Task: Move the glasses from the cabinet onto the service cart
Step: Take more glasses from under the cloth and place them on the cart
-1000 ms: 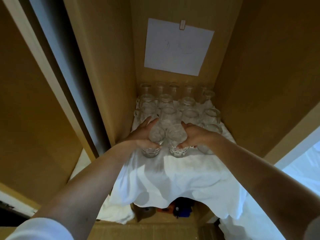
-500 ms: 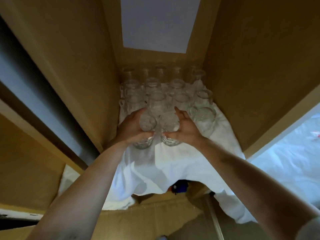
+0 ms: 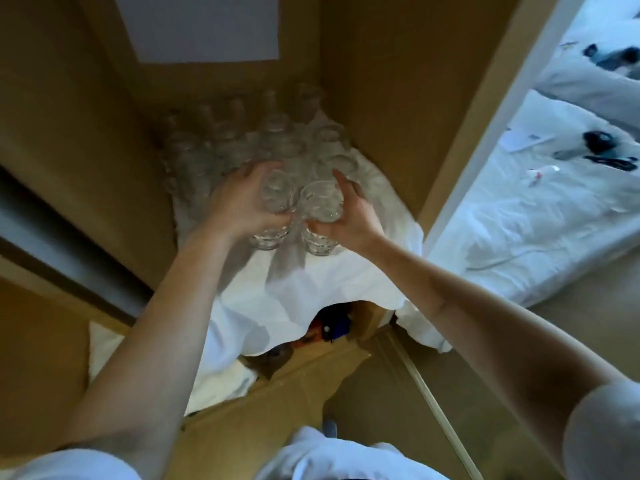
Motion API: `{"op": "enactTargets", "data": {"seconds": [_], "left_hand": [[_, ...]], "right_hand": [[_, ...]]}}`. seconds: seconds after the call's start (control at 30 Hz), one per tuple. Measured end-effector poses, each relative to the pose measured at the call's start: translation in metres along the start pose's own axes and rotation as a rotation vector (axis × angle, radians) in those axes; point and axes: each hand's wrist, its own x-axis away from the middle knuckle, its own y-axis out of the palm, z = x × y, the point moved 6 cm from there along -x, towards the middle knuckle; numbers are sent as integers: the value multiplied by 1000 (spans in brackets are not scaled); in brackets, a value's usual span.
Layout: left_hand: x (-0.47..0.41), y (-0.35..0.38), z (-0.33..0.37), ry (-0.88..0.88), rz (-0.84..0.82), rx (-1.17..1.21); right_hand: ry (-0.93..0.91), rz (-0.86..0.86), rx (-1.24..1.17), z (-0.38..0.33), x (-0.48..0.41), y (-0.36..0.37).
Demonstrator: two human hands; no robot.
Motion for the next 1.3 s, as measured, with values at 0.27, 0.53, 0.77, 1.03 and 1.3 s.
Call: {"op": "enactTargets", "data": {"seconds": [0.27, 0.53, 0.77, 1.03, 1.3], "left_hand": [[30, 80, 125, 216, -149, -44], [88, 221, 312, 498, -357, -13], [129, 325, 477, 760, -534, 102], [154, 431, 643, 1057, -716, 148], [150, 538, 767, 1419, -908, 31]], "right_hand": [[165, 140, -45, 96, 97, -91], [452, 320, 32, 229, 271, -217], [654, 664, -21, 312, 418, -321], [939, 934, 76, 393, 532, -400], [1276, 1227, 39, 491, 570, -452]]}}
